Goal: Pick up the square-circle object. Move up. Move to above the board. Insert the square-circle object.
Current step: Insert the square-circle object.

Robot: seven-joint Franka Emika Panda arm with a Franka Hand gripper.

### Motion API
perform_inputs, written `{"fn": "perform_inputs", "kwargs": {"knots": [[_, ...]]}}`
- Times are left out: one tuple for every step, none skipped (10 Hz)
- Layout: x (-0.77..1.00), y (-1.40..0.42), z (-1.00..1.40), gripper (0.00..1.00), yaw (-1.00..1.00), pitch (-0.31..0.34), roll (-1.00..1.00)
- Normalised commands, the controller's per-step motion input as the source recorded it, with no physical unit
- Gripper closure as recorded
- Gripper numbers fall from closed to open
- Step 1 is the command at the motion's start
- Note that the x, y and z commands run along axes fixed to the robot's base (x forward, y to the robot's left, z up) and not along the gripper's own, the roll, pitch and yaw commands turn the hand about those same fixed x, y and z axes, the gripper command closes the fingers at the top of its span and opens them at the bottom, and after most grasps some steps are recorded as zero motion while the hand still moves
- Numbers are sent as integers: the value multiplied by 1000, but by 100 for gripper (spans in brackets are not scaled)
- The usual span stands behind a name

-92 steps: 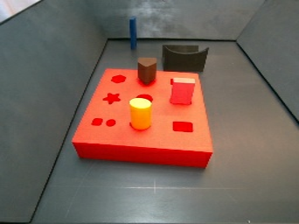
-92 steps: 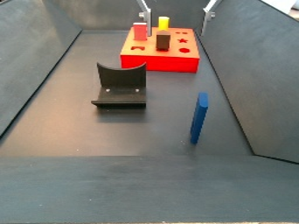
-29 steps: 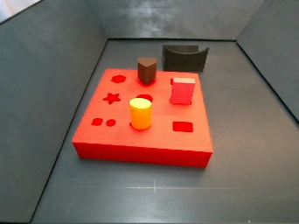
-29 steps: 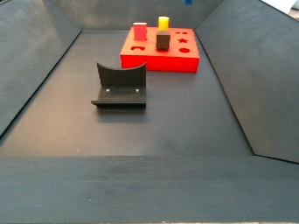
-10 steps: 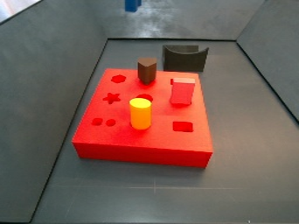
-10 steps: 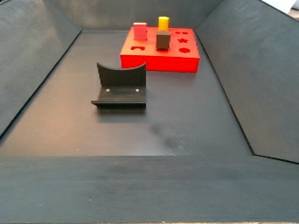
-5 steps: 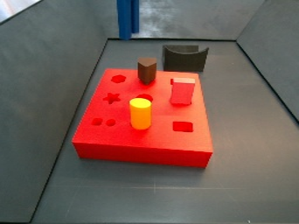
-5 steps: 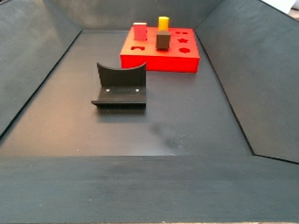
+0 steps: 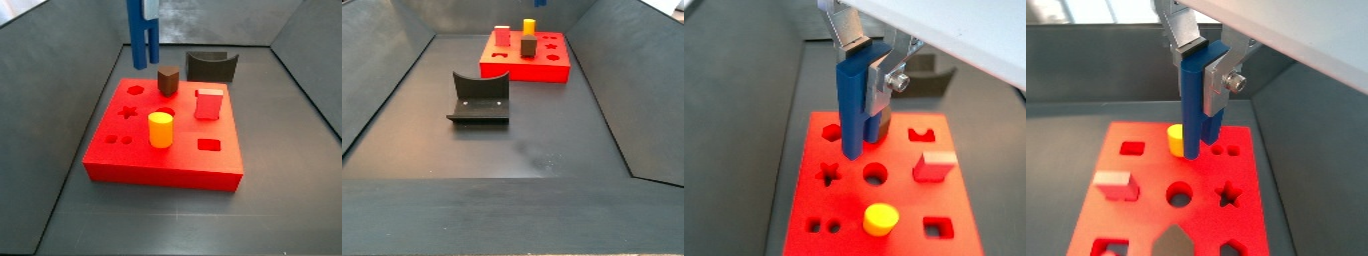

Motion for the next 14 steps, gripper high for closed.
{"fn": "perform_inputs", "kwargs": {"knots": [[-40,-206,-34,100,-834,0,0],[0,-94,-74,100,-966,0,0],[0,-17,-243,100,-1000,-47,-36],[0,-17,-360,100,-1000,-93,-79],[-11,-31,-420,100,-974,-146,-101],[-20,-40,-434,100,-966,-154,-103],[0,-54,-183,100,-969,-57,-40],[0,-117,-3,100,-914,-3,0],[-51,-183,-9,100,-829,-6,0],[-229,-197,-86,100,-711,-20,0],[-314,-206,-163,100,-617,-60,0],[-57,-111,-191,100,-383,-66,0],[-160,-129,-240,100,-194,-43,67],[-214,-131,-260,100,-46,-33,116]]}}
